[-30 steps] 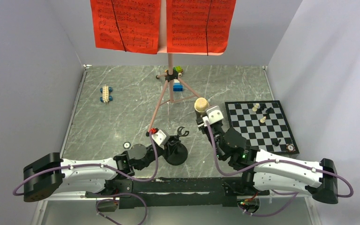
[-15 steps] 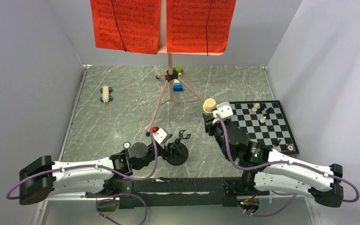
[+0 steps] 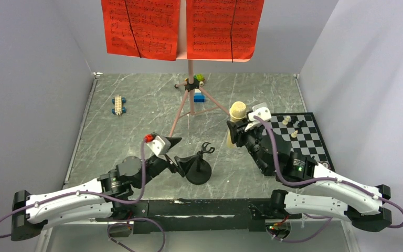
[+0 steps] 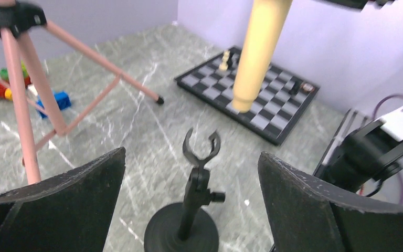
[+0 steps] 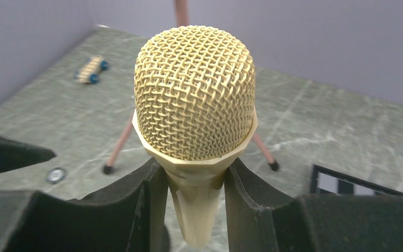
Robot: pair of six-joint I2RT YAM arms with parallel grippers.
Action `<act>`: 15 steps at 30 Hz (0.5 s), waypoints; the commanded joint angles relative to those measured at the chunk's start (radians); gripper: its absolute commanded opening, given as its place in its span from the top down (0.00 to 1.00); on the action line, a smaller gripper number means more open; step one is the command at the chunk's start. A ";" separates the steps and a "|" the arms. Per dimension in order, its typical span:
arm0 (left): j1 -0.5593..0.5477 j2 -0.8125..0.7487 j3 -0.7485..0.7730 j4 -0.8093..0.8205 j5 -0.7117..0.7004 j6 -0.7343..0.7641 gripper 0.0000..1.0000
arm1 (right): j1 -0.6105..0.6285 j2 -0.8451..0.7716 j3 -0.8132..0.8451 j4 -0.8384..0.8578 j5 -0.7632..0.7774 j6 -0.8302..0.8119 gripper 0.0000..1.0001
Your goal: Pack up the instrument practice props
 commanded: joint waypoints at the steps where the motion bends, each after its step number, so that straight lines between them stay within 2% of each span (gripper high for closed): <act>1: -0.005 -0.083 0.081 -0.006 0.125 0.021 0.01 | -0.012 0.006 0.128 -0.029 -0.223 0.080 1.00; 5: 0.006 -0.108 0.118 0.040 0.323 0.031 0.01 | -0.029 0.055 0.248 -0.079 -0.409 0.133 1.00; 9: 0.073 -0.077 0.177 0.023 0.479 0.014 0.01 | -0.032 0.121 0.353 -0.097 -0.579 0.168 1.00; 15: 0.169 -0.026 0.222 0.040 0.603 -0.031 0.01 | -0.032 0.240 0.449 -0.104 -0.798 0.210 1.00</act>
